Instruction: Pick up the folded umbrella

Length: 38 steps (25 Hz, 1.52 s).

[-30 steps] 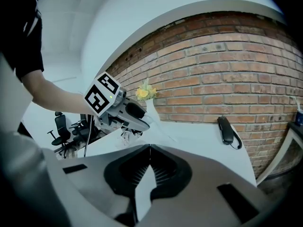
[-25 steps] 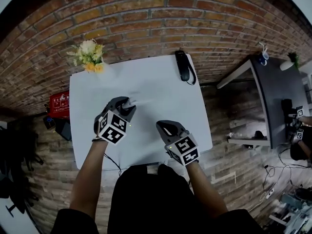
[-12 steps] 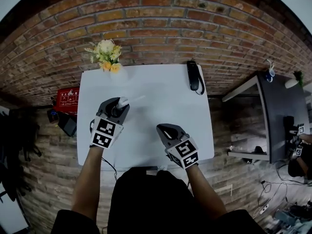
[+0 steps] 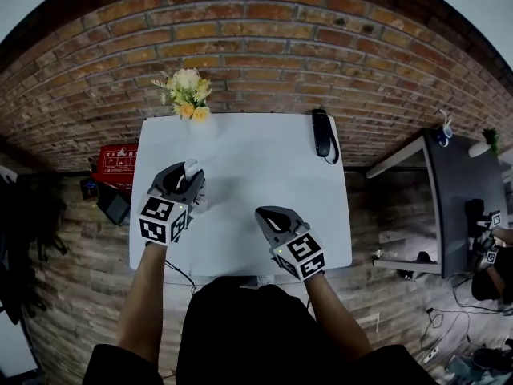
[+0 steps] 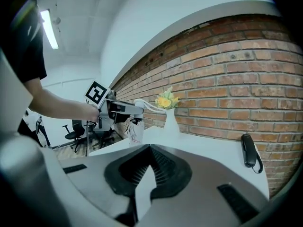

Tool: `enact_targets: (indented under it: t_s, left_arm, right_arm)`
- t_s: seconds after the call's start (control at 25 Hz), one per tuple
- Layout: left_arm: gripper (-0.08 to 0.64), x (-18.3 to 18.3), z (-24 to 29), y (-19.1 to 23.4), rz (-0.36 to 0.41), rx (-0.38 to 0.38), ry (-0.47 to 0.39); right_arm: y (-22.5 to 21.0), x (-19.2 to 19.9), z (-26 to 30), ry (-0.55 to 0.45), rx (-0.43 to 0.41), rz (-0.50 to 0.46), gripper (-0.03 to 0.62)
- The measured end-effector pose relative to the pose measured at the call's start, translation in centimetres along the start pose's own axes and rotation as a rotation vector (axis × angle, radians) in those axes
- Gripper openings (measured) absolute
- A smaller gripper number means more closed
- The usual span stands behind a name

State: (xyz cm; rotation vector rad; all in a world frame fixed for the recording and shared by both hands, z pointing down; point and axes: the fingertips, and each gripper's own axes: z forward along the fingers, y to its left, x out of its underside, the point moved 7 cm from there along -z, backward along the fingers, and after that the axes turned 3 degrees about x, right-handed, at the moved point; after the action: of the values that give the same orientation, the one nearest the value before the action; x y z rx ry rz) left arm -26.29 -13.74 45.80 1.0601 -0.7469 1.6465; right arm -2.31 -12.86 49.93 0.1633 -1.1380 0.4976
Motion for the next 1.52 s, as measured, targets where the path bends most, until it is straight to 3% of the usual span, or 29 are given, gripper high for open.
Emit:
enact_targets:
  t_s: [0.12,0.36,0.84,1.52]
  left_arm:
    - [0.160,-0.1,-0.6,-0.5,-0.035,0.012,-0.028]
    - [0.158,-1.4,-0.7,-2.9,-0.002,0.054,-0.059]
    - [0.158,-7.9,-1.9,-6.0,0.000,0.149,-0.191]
    - [0.158,-13.8,-3.8,-6.3,0.009,0.176,-0.253]
  right_arm:
    - [0.3,0.0,-0.3,0.013,-0.001,-0.004,0.020]
    - [0.5,-0.3,-0.8,-0.028,0.010,-0.005,0.020]
    - [0.0,-2.4,-2.9,-0.118,0.060,0.005,0.020]
    - [-0.8,-7.6,-5.1,-0.265,0.080,0.022,0.021]
